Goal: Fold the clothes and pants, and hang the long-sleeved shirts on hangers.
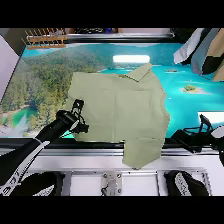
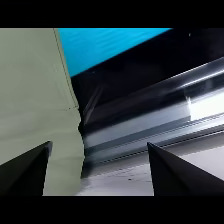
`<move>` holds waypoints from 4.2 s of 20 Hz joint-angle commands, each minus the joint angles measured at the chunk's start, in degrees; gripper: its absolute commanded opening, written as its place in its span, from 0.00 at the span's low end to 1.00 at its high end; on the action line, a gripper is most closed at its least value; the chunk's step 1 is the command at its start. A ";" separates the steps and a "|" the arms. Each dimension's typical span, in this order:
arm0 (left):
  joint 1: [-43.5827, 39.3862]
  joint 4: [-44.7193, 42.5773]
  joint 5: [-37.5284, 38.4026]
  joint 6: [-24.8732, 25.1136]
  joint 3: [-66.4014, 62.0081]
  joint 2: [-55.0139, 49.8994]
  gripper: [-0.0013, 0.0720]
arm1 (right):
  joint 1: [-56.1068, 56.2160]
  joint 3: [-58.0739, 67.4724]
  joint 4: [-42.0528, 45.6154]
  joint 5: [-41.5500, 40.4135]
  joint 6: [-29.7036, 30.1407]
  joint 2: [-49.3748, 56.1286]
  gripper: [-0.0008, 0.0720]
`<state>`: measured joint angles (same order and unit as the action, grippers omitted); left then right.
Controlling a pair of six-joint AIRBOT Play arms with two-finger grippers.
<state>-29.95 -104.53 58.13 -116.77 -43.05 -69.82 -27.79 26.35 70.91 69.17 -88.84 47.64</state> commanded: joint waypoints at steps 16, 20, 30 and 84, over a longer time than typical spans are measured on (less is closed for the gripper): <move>7.61 0.74 2.01 -0.11 -3.74 10.19 0.02 | 16.57 1.49 -11.19 -16.63 4.17 7.34 0.03; 18.86 8.66 -1.42 -0.02 -18.84 24.00 0.02 | 15.98 27.32 -11.21 -6.82 6.14 0.04 0.03; 22.45 14.73 -20.52 -1.33 -39.80 50.71 0.02 | 15.98 74.79 -12.28 -12.09 0.70 -11.21 0.03; 29.70 23.52 -17.38 -0.42 -13.44 -3.23 0.82 | 20.48 51.58 8.63 -4.31 -1.09 34.42 0.65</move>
<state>-2.59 -78.39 33.67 -118.45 -57.12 -79.00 -5.23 77.69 79.96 63.75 -90.72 88.23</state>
